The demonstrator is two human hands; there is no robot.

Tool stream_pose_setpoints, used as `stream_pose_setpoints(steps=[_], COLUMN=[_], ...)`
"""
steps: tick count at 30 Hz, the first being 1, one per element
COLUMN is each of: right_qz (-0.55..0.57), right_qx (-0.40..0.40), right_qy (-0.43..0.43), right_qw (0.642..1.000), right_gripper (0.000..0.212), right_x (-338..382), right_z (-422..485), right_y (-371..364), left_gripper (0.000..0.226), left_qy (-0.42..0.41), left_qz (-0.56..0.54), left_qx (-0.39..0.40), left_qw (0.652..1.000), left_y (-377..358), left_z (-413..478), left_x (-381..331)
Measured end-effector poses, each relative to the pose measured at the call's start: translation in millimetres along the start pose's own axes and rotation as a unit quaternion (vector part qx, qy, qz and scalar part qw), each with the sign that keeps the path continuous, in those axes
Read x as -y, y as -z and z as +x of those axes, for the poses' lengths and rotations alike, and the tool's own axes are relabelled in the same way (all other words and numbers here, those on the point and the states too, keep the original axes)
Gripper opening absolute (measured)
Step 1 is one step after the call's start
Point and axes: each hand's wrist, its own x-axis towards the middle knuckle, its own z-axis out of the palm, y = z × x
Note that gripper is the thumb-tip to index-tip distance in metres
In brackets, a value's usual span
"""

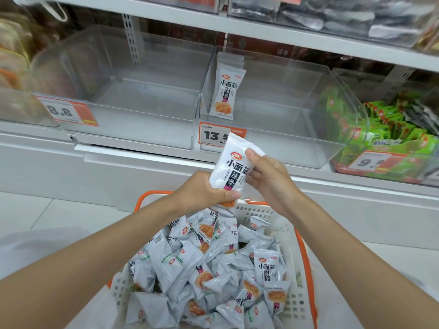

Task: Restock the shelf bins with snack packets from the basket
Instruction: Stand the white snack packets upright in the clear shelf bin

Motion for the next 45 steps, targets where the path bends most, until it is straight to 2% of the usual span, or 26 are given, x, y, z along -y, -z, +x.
stream_pose_setpoints(steps=[2,5,8,11,14,16,19,23,25,29,31,32,34,36,38,40,41,45], right_qz=[-0.045,-0.102,-0.128,-0.151,-0.161,-0.163,-0.205,-0.227,-0.234,-0.248,-0.265,-0.29,-0.377,-0.441,-0.461,-0.464,-0.467,-0.449], right_qx=[0.016,-0.031,-0.045,-0.065,-0.092,-0.114,-0.126,-0.121,-0.101,-0.082,-0.073,-0.071,-0.071,-0.068,-0.035,-0.018,-0.023,-0.048], right_qy=[-0.004,0.037,0.108,0.191,0.24,0.246,0.225,0.141,0.126,0.121,0.116,0.114,0.094,0.037,-0.004,-0.002,0.008,0.021], right_qw=[0.999,0.994,0.985,0.968,0.953,0.949,0.944,0.956,0.959,0.958,0.954,0.948,0.919,0.894,0.887,0.886,0.884,0.892], right_gripper=[0.033,0.016,0.008,0.004,0.006,0.006,0.004,0.017,0.019,0.011,0.014,0.022,0.052,0.071,0.061,0.038,0.034,0.042], right_x=[-3,3,31,72,109,121,117,88,76,69,68,68,66,64,61,59,58,58], right_z=[-3,-1,6,23,56,85,125,171,190,210,215,216,218,217,220,222,223,228], right_y=[-2,-3,1,0,2,8,15,15,13,2,-1,-2,-2,-4,-5,-6,-7,-9], left_gripper=[0.013,0.028,0.056,0.044,0.026,0.023,0.037,0.052,0.052,0.036,0.026,0.022,0.016,0.012,0.011,0.011,0.011,0.012], left_qy=[-0.007,-0.001,-0.092,-0.165,-0.21,-0.207,-0.162,-0.119,-0.098,-0.083,-0.08,-0.082,-0.082,-0.075,-0.072,-0.071,-0.07,-0.075], left_qz=[0.017,0.077,0.076,0.046,0.138,0.206,0.281,0.31,0.341,0.456,0.485,0.487,0.485,0.479,0.466,0.455,0.446,0.437], left_qx=[0.001,0.032,-0.041,-0.123,-0.19,-0.233,-0.233,-0.189,-0.169,-0.171,-0.186,-0.194,-0.206,-0.209,-0.21,-0.214,-0.217,-0.236], left_qw=[1.0,0.996,0.992,0.977,0.949,0.928,0.917,0.924,0.919,0.87,0.851,0.847,0.846,0.85,0.856,0.862,0.865,0.865], left_y=[4,17,38,59,81,99,121,133,136,141,144,146,147,146,145,145,145,145], left_z=[1,4,16,44,81,108,140,169,182,205,214,217,220,221,221,220,220,218], left_x=[-2,-10,-38,-87,-126,-134,-133,-130,-132,-137,-137,-136,-136,-137,-138,-139,-139,-137])
